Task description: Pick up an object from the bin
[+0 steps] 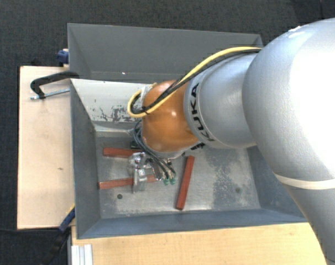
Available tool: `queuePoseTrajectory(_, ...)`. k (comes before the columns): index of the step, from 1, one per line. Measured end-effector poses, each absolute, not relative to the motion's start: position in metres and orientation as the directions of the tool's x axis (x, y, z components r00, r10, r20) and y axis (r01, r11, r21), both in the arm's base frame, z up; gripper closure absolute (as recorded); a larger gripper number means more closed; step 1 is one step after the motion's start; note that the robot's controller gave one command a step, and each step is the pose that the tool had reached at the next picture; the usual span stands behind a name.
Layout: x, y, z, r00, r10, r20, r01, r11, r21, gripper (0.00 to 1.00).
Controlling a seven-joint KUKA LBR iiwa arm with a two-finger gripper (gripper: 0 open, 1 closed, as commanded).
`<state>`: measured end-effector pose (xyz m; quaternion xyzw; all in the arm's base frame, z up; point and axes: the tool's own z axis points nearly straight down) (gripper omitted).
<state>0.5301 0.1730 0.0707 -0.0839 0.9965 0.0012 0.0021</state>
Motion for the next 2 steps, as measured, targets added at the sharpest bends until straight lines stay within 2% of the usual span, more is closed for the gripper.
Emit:
queuePoseTrajectory(1, 0.53, 0.173, 0.071, -0.986, -0.167, -0.004, -0.167, 0.986, 0.002, 1.0)
queuePoseTrajectory(2, 0.534, 0.165, 0.206, -0.979, -0.203, -0.005, -0.203, 0.979, 0.002, 1.0)
